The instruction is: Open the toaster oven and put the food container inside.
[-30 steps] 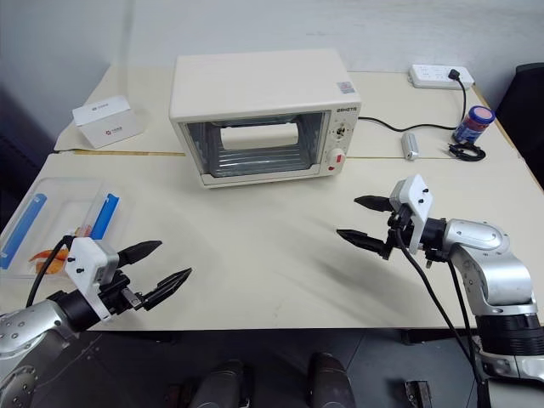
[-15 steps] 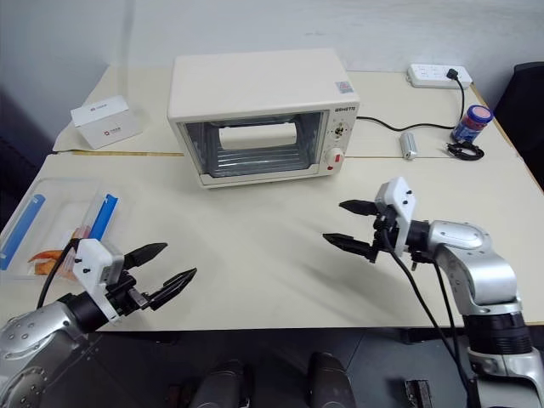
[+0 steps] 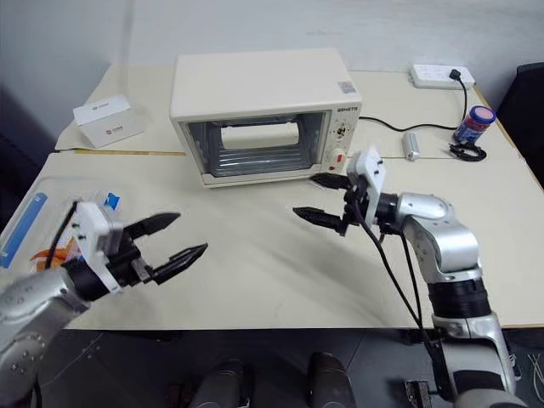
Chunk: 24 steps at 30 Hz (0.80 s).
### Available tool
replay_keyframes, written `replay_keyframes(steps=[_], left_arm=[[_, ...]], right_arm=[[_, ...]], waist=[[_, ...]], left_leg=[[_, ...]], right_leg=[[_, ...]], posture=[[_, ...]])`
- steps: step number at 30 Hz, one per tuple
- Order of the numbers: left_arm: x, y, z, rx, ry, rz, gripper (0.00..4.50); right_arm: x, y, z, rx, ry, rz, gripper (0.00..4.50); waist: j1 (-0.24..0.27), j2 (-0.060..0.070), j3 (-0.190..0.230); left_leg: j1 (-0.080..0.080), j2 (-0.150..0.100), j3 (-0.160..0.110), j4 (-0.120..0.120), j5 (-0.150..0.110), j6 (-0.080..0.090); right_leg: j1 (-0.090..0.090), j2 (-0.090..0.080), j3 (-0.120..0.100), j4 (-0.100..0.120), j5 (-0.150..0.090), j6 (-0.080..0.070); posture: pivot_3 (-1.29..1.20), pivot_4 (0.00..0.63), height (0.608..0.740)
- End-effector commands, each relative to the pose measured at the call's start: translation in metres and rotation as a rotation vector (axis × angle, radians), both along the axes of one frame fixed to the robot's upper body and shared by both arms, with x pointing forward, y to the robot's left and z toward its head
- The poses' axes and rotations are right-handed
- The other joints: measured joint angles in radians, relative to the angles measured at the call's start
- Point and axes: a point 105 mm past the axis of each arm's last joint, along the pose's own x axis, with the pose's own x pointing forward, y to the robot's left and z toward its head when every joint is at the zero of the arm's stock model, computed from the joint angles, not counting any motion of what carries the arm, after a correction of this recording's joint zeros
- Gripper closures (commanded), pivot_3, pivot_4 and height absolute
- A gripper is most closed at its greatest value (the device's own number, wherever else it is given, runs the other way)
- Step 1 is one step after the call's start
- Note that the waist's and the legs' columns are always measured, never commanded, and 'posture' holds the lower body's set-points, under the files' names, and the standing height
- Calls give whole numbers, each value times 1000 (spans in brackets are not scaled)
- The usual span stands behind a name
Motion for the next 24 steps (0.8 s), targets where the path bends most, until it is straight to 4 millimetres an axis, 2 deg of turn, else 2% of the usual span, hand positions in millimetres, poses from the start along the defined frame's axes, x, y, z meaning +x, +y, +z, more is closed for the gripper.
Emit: replay_keyframes(steps=[1,4,10,15,19,24], left_arm=[[2,2,29,-33,-48,-31,0],[4,3,46,-24,-74,-58,0],[4,5,57,35,-97,-75,0],[13,10,60,53,-107,-63,0],[20,15,74,38,-131,-58,0],[25,20,86,41,-164,-54,0]], right_arm=[[4,5,10,5,-44,8,24],[13,11,17,12,-61,5,24],[22,19,27,21,-80,15,24],[7,31,35,42,-101,129,24],[-12,37,36,58,-95,222,24],[-2,36,23,0,-49,168,24]], waist=[[-2,0,0],[-6,0,0],[-7,0,0],[-6,0,0],[-4,0,0],[-5,0,0]], left_leg=[[0,0,0,0,0,0],[-1,0,1,-1,0,0],[-5,1,14,-1,0,-1],[-4,2,16,-1,0,-1],[-5,3,17,-1,0,-2],[-4,3,19,-1,0,-2]], right_leg=[[0,0,0,0,0,0],[-2,0,1,0,0,0],[-11,1,4,5,0,0],[-12,2,6,5,0,0],[-13,3,7,5,0,0],[-14,4,8,5,0,0]], posture=[[0,150,740],[0,150,740],[0,150,740],[0,150,740],[0,150,740],[0,150,740]])
